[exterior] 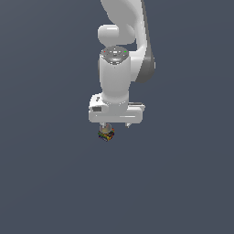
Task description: Pick up the object and move it to a goal position.
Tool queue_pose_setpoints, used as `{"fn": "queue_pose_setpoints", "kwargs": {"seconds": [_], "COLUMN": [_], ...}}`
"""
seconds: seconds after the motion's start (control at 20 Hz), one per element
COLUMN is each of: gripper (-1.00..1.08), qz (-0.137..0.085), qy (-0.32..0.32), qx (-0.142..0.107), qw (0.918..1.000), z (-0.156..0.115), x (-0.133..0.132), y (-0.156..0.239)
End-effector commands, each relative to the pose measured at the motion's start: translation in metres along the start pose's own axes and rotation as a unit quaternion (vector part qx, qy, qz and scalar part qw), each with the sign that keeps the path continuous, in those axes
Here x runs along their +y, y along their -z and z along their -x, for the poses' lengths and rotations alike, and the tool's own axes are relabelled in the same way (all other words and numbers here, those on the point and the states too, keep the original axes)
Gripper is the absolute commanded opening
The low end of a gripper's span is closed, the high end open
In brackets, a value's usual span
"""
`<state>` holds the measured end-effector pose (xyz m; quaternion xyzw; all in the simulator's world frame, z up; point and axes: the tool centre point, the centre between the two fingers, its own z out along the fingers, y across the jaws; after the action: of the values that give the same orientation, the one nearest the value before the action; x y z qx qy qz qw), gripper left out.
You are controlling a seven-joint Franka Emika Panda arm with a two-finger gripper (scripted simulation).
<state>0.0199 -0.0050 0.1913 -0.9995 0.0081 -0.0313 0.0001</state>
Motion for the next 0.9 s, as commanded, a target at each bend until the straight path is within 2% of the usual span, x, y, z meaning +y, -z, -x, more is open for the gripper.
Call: {"fn": "queue_pose_setpoints", "kwargs": {"seconds": [0.0, 0.85], "gripper": [1.0, 1.0], "qz": [0.0, 0.004], "qy": [0.0, -0.019], "qx": [0.0, -0.011], "qw": [1.0, 0.9997], "z": [0.0, 0.0097], "x": [0.0, 0.0054], "y": [0.0, -0.0006]}}
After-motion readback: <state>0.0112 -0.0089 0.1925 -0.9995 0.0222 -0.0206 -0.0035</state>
